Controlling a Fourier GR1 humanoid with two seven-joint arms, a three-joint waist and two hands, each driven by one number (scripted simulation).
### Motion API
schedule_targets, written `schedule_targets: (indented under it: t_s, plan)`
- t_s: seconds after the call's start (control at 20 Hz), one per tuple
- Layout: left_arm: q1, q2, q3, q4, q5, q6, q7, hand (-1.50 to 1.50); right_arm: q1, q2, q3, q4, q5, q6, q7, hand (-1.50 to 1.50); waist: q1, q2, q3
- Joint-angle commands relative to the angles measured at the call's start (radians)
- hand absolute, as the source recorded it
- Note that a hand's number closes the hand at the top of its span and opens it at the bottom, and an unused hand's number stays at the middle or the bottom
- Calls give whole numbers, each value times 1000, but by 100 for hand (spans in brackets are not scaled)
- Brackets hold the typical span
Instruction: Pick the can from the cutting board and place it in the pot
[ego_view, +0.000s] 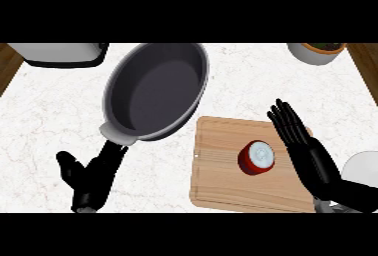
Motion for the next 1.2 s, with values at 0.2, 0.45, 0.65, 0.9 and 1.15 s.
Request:
schedule_targets:
  t_s: [0.2, 0.45, 0.65, 0.9, 1.15]
  plan:
    - [-100, 304, 115, 68, -238, 55, -2, 0, -149, -39, 131, 35, 157, 29, 141, 150, 8, -25, -5]
    - [-72, 333, 145, 130, -214, 58, 72, 0, -122, -5, 12, 63, 498, -412, 37, -150, -43, -31, -5]
    - [-146, 331, 119, 124, -273, 76, 177, 0, 2, 32, 139, 18, 645, -470, -45, -150, -33, -30, -5]
    - [-133, 338, 146, 126, -278, 50, 164, 0, 18, -94, 203, -220, 844, -390, 306, -150, -29, -34, -7]
    - [-129, 327, 150, 108, -260, 33, 165, 0, -9, -248, 162, -298, 947, -200, 578, -150, -29, -35, -9]
